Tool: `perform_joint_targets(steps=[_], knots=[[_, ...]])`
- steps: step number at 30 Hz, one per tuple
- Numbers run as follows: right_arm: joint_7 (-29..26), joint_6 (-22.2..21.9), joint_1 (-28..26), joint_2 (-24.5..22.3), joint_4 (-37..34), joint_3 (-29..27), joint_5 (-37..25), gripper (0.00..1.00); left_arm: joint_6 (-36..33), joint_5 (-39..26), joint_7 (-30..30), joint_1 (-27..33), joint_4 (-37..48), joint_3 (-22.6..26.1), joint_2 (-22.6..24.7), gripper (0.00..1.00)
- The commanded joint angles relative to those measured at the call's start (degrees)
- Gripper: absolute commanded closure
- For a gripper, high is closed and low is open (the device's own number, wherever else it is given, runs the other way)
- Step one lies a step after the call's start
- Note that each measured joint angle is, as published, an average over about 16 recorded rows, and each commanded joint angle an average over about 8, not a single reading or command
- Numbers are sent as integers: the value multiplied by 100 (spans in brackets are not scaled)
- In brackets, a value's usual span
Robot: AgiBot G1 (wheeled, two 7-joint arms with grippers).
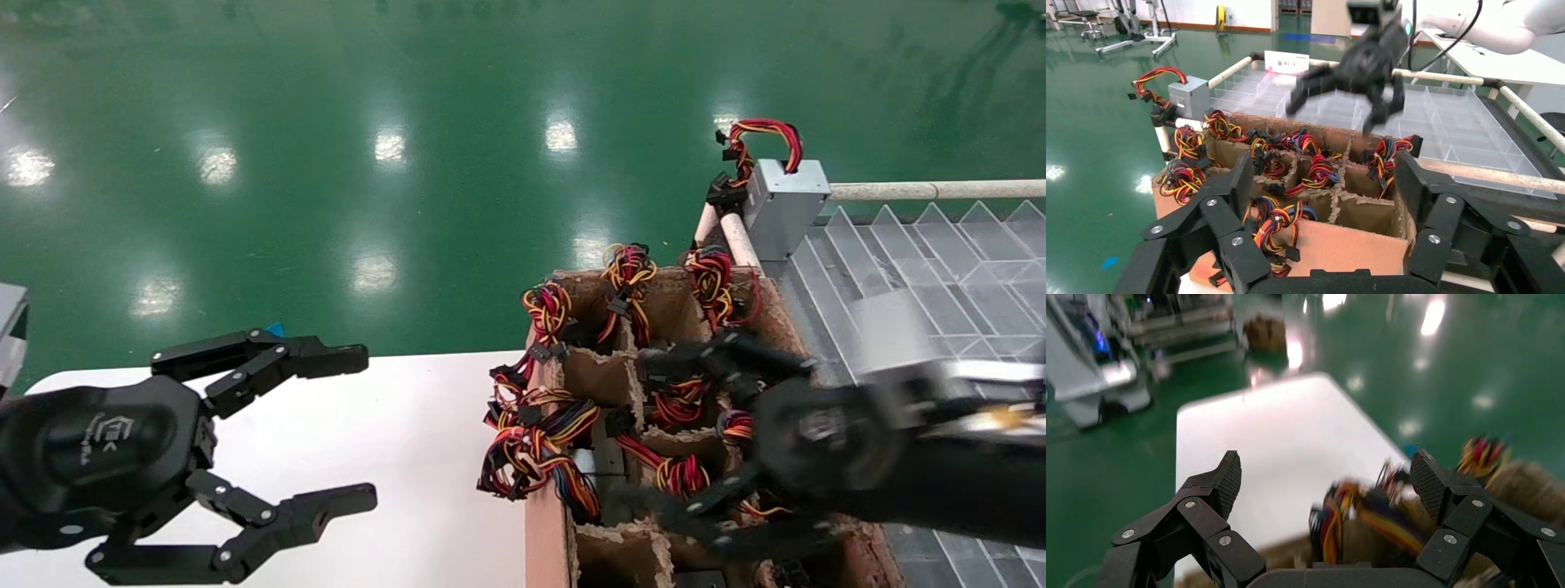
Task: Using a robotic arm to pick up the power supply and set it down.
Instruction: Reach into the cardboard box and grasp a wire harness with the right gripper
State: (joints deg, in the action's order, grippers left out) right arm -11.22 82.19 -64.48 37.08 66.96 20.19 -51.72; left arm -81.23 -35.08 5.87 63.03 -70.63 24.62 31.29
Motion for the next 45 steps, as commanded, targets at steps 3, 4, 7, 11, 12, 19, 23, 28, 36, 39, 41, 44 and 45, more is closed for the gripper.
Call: perform_joint_targets(steps=[3, 4, 7, 11, 12, 19, 23, 28, 36, 39, 41, 44, 45], knots=[[15, -106, -232, 247, -257, 275, -544, 32, 0, 0, 0, 0, 0, 0, 0, 100], [61, -103, -310, 351, -387, 340, -651, 40, 0, 0, 0, 0, 0, 0, 0, 100], [216, -42, -558, 652, -775, 518, -928, 65, 0, 0, 0, 0, 0, 0, 0, 100], [433, 122, -900, 993, -1262, 716, -1207, 88, 0, 0, 0, 0, 0, 0, 0, 100], [484, 172, -975, 1058, -1369, 756, -1258, 93, 0, 0, 0, 0, 0, 0, 0, 100], [795, 494, -1339, 1372, -2009, 953, -1482, 100, 0, 0, 0, 0, 0, 0, 0, 100], [912, 639, -1436, 1492, -2259, 1045, -1541, 100, 0, 0, 0, 0, 0, 0, 0, 100], [1007, 738, -1484, 1591, -2436, 1152, -1545, 100, 0, 0, 0, 0, 0, 0, 0, 100], [1071, 759, -1554, 1616, -2422, 1351, -1567, 100, 0, 0, 0, 0, 0, 0, 0, 100], [1075, 741, -1585, 1599, -2370, 1419, -1591, 100, 0, 0, 0, 0, 0, 0, 0, 100], [1076, 720, -1603, 1580, -2329, 1456, -1612, 100, 0, 0, 0, 0, 0, 0, 0, 100], [1072, 693, -1618, 1542, -2258, 1497, -1638, 100, 0, 0, 0, 0, 0, 0, 0, 100], [1069, 686, -1621, 1526, -2231, 1508, -1644, 100, 0, 0, 0, 0, 0, 0, 0, 100]])
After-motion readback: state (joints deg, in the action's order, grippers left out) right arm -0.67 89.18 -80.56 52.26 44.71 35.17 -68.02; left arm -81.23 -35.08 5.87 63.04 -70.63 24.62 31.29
